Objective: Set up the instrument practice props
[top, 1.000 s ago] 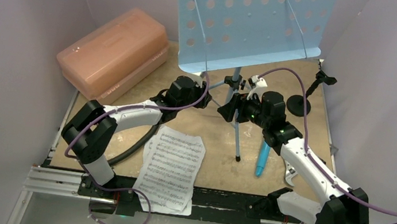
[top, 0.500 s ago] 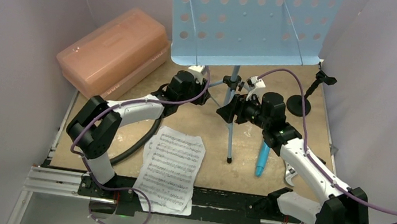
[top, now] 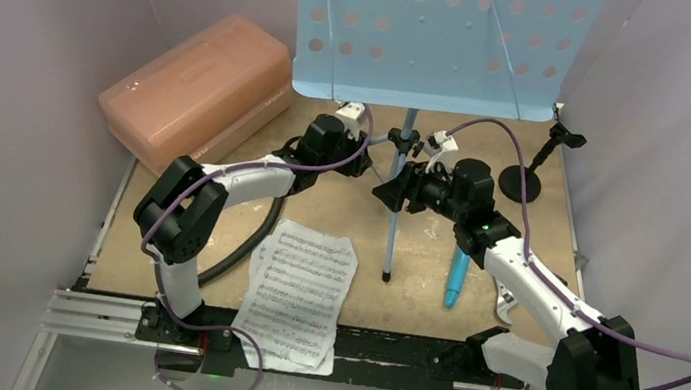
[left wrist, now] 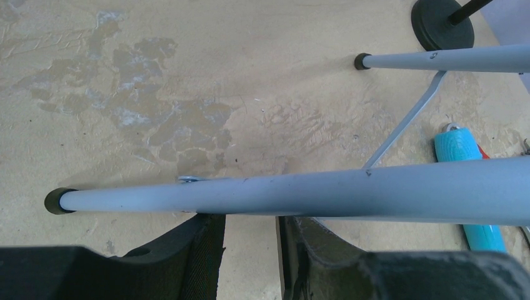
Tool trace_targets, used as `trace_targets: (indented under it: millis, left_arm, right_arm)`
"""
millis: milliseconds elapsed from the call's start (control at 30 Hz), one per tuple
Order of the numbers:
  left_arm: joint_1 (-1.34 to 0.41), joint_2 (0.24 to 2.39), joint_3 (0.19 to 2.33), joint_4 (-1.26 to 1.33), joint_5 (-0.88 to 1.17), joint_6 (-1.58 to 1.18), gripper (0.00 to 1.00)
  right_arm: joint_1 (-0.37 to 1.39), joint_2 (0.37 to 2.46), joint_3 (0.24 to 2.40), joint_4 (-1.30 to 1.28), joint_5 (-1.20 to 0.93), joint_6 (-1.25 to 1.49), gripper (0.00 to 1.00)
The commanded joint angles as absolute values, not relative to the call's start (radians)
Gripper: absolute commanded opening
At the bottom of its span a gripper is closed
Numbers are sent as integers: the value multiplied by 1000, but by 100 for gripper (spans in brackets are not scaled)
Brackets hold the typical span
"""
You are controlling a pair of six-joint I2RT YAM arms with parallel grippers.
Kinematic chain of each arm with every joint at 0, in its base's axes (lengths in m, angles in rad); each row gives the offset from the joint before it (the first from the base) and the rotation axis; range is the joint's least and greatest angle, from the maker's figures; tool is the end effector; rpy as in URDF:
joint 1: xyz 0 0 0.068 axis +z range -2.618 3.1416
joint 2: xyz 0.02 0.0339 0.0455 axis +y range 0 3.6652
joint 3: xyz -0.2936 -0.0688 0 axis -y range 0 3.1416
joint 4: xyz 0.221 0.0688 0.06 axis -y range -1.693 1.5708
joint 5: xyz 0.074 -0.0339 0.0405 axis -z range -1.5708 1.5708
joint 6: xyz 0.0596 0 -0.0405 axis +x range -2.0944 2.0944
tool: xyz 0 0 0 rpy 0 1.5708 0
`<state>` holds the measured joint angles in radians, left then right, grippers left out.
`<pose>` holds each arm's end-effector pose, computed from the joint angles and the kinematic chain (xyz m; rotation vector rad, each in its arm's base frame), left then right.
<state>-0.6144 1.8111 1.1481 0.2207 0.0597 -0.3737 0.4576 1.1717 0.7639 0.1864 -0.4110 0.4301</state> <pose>0.3425 -0.2460 0.2528 0.2888 2.0605 -0.6790 0.2210 0.1354 0.3232 -0.3360 1.8575 0.9901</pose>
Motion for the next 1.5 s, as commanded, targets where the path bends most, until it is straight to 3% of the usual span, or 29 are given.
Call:
trace_targets:
  millis: [0,400,833,1233,1467]
  left_arm:
    - [-597,1834,1225,299,80,-355,33]
    - [-585,1908,1294,322,128,-362,32]
    - [-563,1881,1274,335,147,-346,32]
    - [-563,1615,1049,410,122,-273,33]
    - [-561,1374,934,290,-44,-164,37]
  right_arm:
    - [467,1174,785,228,-473,464,61]
    - [466,1169,786,241,-471,468,62]
    - [466,1129,769,167,-413,438,78]
    - [467,1016,736,98,-320,397,84]
    - [467,963,702,89,-304,389,85]
